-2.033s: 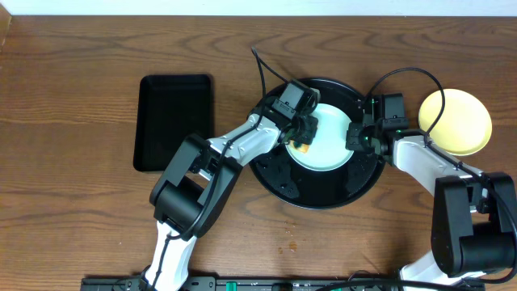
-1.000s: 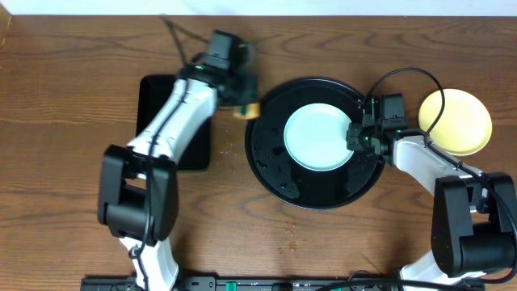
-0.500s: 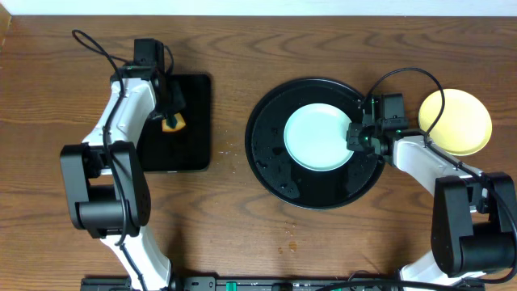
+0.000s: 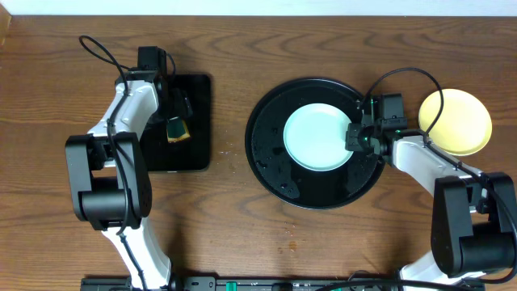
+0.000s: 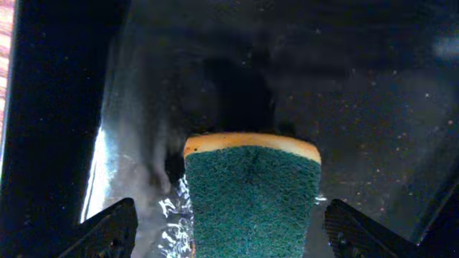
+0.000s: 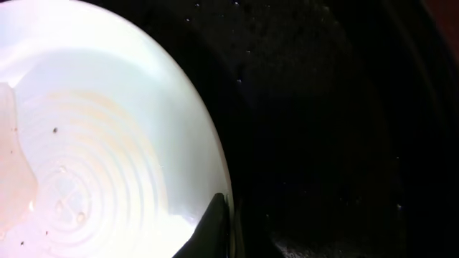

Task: Clean dirty plates on tray and stack at the side
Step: 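Lift the light blue plate off the round tray with the right gripper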

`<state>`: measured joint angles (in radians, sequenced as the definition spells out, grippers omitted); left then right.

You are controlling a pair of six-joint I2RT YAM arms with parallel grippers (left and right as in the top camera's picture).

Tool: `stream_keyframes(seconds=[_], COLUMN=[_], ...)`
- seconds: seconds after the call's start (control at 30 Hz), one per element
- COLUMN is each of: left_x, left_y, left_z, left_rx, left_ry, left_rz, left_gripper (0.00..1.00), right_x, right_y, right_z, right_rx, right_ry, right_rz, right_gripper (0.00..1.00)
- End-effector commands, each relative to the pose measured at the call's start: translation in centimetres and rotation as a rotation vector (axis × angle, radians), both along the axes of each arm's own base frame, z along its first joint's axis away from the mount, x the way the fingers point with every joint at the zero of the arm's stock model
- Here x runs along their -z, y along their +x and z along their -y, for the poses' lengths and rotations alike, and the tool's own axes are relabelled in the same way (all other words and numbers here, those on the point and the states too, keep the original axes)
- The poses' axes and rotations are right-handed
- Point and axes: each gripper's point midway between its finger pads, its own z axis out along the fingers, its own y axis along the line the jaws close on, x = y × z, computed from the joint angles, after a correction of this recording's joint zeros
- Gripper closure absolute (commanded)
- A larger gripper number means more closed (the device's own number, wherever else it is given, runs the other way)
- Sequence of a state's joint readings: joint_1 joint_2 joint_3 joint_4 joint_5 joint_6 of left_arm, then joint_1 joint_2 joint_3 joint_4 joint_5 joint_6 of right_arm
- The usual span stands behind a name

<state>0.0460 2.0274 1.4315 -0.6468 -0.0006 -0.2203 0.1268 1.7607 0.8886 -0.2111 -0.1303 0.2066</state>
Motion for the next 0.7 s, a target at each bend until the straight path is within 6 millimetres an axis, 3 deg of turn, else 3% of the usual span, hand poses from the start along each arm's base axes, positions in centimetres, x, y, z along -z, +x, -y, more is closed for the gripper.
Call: stream_keyframes(seconds=[0.0, 0.13, 0.23, 0.47, 0.67], left_x=[0.1, 0.1, 0.1, 0.1, 0.1], left_y=[-0.2, -0.2, -0.2, -0.2, -0.2], left_z=[-0.5, -0.5, -0.5, -0.5, -0.5], left_rx=[-0.002, -0.002, -0.001, -0.002, -0.001], left_ry=[0.017, 0.017, 0.017, 0.017, 0.017], left_rz=[-0.005, -0.005, -0.006, -0.005, -0.006], left_gripper=[0.16, 0.15, 0.15, 0.15, 0.15], right_x=[0.9, -0.3, -3.1, -12.5, -20.6], right_y=[-0.8, 0.1, 1.3, 2.6, 1.8], right_z=[-1.4, -1.9, -1.2, 0.4, -1.0], right_rx=[-0.047, -0.116, -0.088, -0.142, -0.147], right_ry=[-0.007, -0.056, -0.152, -0.565, -1.007], right_rz=[-0.024, 0.033, 0.091, 0.249, 0.401], right_gripper=[0.99, 0.99, 0.99, 0.99, 0.99])
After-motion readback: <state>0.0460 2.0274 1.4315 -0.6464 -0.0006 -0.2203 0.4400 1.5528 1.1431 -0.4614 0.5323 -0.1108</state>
